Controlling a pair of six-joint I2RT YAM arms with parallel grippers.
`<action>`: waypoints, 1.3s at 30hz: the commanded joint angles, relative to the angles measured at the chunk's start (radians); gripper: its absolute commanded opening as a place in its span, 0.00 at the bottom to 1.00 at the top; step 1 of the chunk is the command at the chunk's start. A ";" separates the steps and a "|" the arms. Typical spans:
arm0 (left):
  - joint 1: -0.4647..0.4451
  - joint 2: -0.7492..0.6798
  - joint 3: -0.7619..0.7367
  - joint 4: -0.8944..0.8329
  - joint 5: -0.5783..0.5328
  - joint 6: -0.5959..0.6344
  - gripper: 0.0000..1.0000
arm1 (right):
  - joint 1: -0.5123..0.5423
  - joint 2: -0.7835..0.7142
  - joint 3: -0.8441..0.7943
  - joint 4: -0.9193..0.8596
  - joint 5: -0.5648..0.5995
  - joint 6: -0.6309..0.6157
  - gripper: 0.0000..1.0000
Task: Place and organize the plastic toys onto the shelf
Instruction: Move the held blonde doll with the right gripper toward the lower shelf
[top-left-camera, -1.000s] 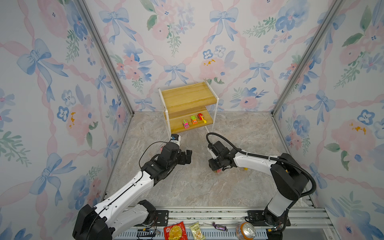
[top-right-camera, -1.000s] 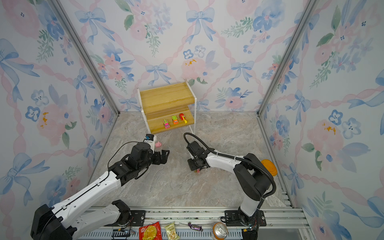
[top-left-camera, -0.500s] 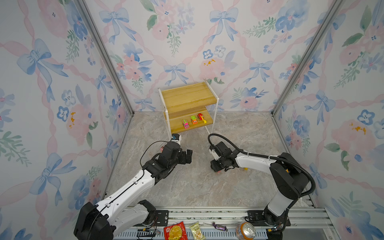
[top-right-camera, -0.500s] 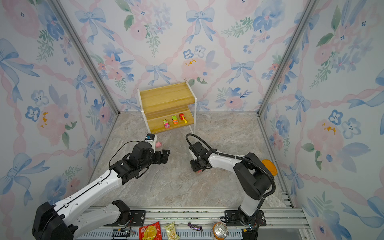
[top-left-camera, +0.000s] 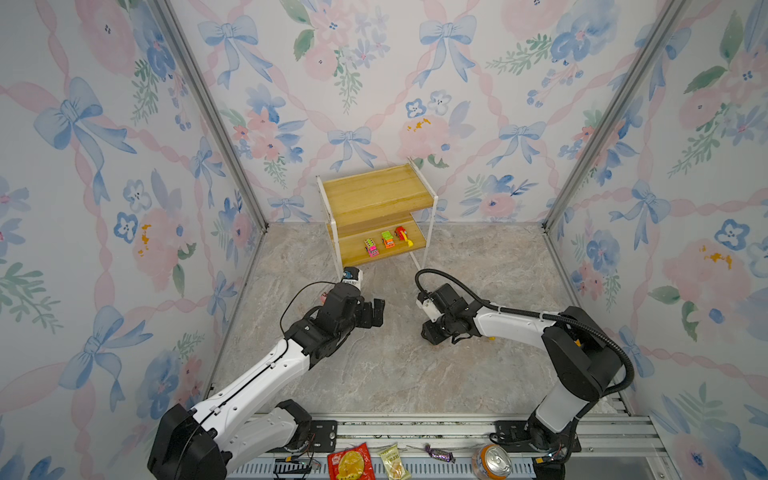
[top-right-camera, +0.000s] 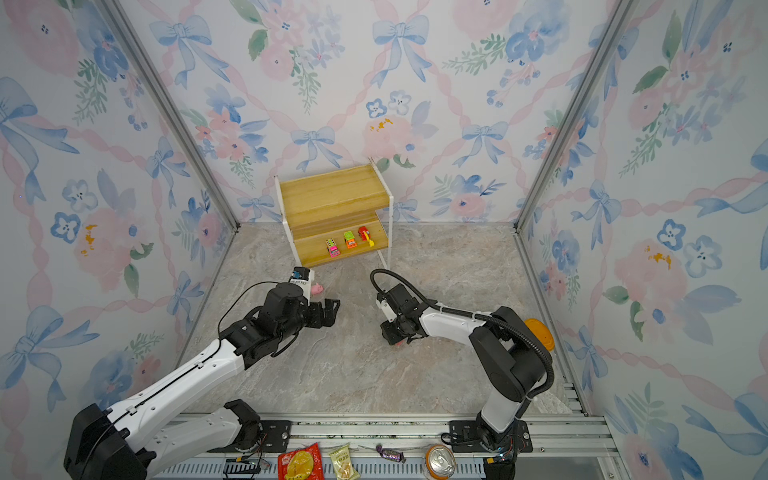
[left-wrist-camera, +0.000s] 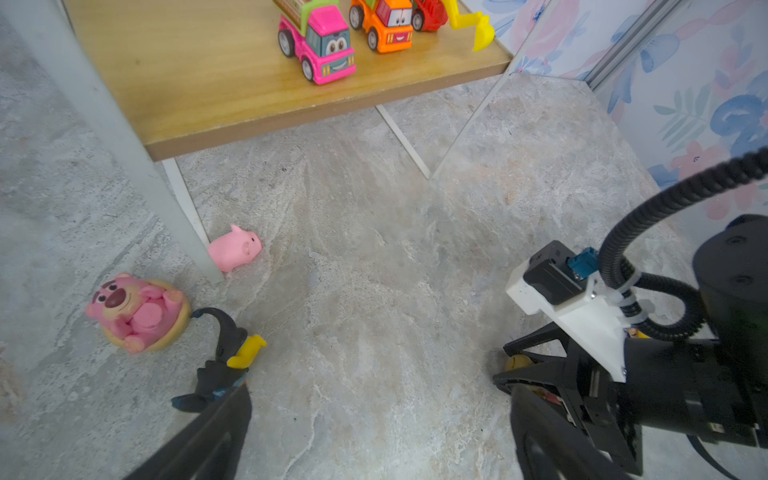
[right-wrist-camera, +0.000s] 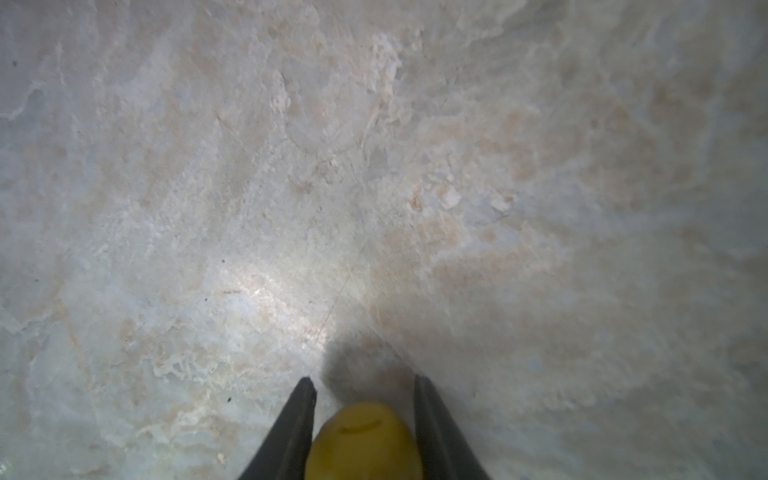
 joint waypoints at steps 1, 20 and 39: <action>0.005 0.008 0.028 -0.003 0.004 0.013 0.98 | -0.001 -0.068 -0.015 0.028 0.009 -0.002 0.26; 0.146 -0.132 0.099 -0.128 -0.018 0.087 0.98 | 0.196 -0.242 0.041 0.332 0.330 0.079 0.24; 0.474 -0.168 0.029 -0.101 0.022 0.048 0.98 | 0.294 0.116 0.313 0.818 0.562 -0.002 0.25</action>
